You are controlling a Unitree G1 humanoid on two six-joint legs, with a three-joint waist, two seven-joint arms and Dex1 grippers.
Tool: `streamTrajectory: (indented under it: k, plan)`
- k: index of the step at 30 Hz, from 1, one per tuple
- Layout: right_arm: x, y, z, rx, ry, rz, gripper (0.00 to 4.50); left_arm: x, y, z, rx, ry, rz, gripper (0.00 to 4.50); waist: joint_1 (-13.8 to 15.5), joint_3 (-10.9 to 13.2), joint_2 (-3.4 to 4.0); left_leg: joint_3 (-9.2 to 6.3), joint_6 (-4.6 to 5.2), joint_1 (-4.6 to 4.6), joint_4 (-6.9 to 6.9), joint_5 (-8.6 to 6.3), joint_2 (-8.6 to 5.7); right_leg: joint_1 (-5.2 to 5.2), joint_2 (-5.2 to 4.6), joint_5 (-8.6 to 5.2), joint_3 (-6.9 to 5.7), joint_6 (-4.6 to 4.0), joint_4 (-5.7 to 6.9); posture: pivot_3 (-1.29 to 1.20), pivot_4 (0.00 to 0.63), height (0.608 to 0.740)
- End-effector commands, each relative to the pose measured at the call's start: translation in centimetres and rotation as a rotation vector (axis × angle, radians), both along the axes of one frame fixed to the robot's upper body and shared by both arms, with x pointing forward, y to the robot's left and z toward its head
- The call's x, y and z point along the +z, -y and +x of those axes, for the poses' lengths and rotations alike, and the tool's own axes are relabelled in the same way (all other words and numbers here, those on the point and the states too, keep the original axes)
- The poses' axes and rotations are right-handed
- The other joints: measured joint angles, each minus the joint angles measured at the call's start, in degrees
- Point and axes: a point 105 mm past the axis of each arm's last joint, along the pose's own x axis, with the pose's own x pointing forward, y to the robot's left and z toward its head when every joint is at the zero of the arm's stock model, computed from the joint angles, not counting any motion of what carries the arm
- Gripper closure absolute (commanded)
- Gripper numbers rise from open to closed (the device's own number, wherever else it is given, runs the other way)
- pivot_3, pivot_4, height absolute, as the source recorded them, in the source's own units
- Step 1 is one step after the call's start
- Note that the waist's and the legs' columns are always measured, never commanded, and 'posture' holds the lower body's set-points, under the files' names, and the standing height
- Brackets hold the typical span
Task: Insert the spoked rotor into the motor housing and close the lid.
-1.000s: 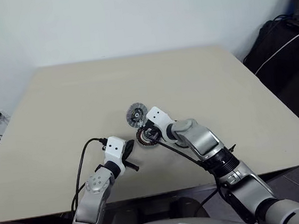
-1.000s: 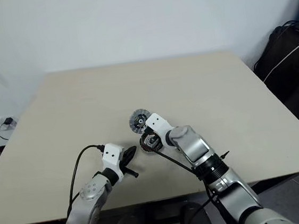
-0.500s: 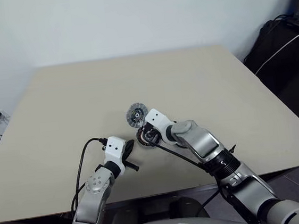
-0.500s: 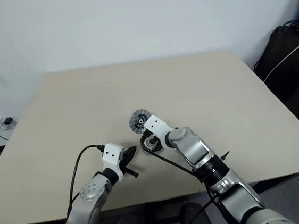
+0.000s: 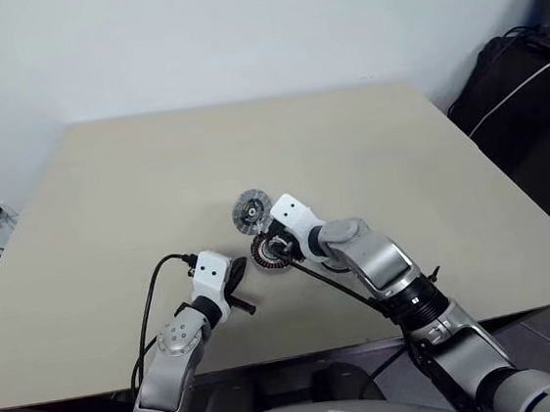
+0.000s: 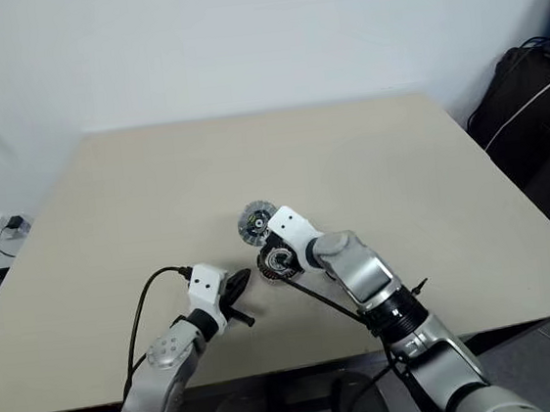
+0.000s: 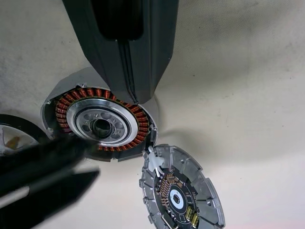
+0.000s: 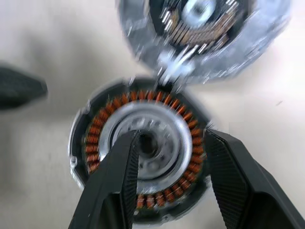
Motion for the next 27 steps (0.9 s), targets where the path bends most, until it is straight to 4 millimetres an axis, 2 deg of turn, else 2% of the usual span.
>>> streamTrajectory:
  k: [1, 6, 11, 18, 27]
  plan:
    - [1.9, 0.5, 0.7, -0.044, 0.086, 0.046, 2.84, 0.7, 0.1, 0.2, 0.0, 0.032, -0.008, 4.5, 0.0, 0.0, 0.0, 0.0, 0.0, 0.0, 0.0, 0.0, 0.0, 0.0, 0.0, 0.0, 0.0, 0.0, -0.01, 0.0, 0.0, 0.74]
    - [0.5, -0.1, -0.1, -0.028, 0.056, 0.031, 4.46, 0.6, 0.2, 0.3, -0.008, 0.03, -0.008, 4.5, -0.1, 0.0, 0.01, 0.0, 0.0, 0.0, 0.0, 0.0, 0.0, 0.01, 0.0, -0.01, 0.01, 0.0, -0.04, 0.0, 0.0, 0.74]
    - [-0.4, -0.8, -0.4, -0.015, 0.028, 0.03, 4.46, 0.7, 0.2, 0.3, -0.011, 0.03, -0.008, 4.5, -0.1, 0.0, 0.03, 0.0, 0.0, 0.0, -0.01, 0.0, 0.0, 0.01, 0.01, -0.01, 0.0, 0.0, -0.03, 0.0, 0.0, 0.74]
    - [-0.6, -1.5, -0.7, 0.027, -0.002, 0.039, 4.46, 0.6, 0.1, 0.2, -0.003, 0.028, -0.008, 4.5, -0.1, 0.0, 0.02, 0.0, 0.0, 0.0, 0.0, 0.0, 0.0, 0.02, 0.01, 0.0, 0.01, 0.01, -0.06, 0.0, 0.0, 0.74]
    - [-1.1, -1.5, -0.2, 0.025, -0.008, 0.023, 4.46, 0.6, 0.0, 0.1, 0.004, 0.027, -0.006, 4.5, -0.1, 0.0, 0.02, 0.01, 0.0, 0.0, 0.0, 0.0, 0.0, 0.02, 0.01, 0.0, 0.01, 0.0, -0.06, 0.0, 0.0, 0.74]
